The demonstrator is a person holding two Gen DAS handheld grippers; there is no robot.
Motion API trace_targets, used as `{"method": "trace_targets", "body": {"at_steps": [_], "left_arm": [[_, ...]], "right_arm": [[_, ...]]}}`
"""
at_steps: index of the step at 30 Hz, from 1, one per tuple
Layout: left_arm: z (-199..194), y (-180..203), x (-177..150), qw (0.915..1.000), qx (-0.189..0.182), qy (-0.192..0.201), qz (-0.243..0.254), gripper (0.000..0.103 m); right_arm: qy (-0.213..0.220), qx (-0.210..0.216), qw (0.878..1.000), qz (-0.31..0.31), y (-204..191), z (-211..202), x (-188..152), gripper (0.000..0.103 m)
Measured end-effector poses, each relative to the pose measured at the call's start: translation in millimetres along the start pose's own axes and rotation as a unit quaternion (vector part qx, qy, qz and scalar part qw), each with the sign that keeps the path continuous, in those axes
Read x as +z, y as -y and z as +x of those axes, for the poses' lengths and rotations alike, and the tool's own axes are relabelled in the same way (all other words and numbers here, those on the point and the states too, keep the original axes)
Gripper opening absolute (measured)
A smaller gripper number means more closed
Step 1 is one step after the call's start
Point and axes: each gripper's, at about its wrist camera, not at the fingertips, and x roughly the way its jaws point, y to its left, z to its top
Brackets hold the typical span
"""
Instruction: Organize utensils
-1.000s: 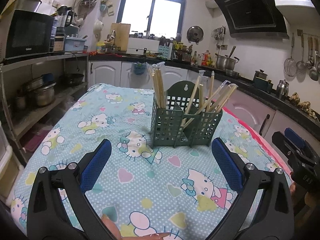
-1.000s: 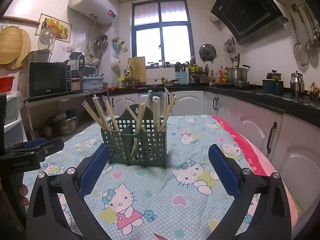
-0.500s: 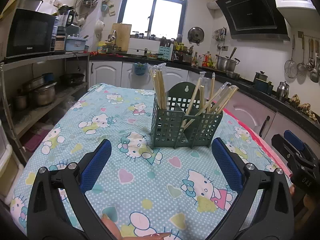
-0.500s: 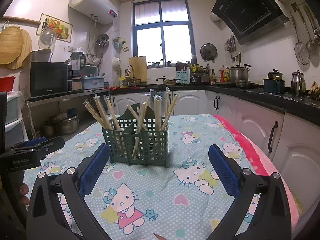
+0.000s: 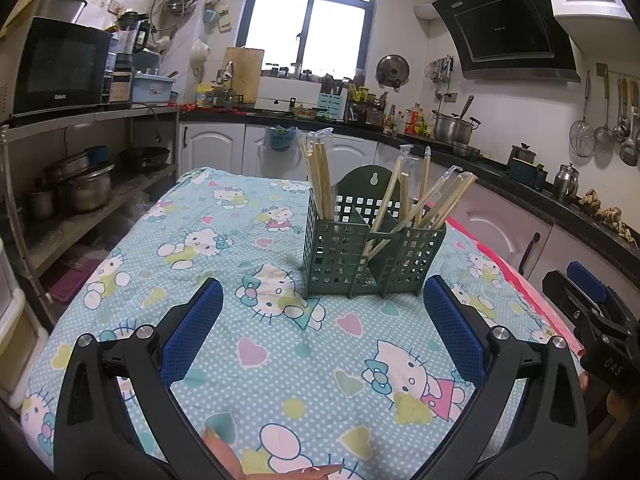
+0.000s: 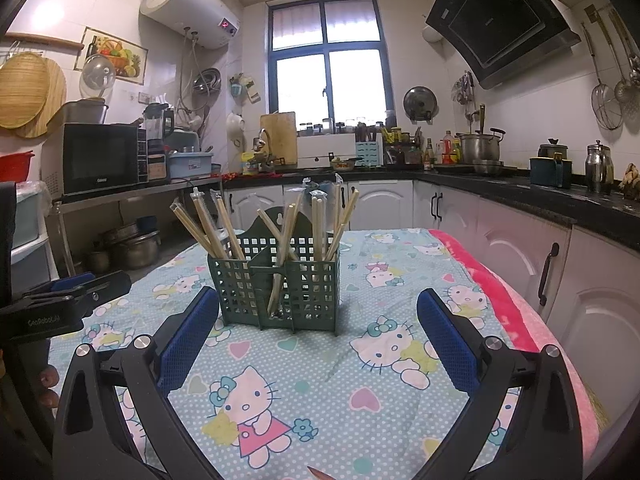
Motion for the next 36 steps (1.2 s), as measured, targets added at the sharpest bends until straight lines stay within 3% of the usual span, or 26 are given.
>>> {"method": "trace_targets", "body": {"at_steps": [36], "left_arm": [[1.2,-5.4,-0.5,0.9996,0.0,-0.016,-0.024,0.092]], "right_arm": [[0.006,0.001,1.0,-0.004,0.0,-1.2,2.9,0.097]]}}
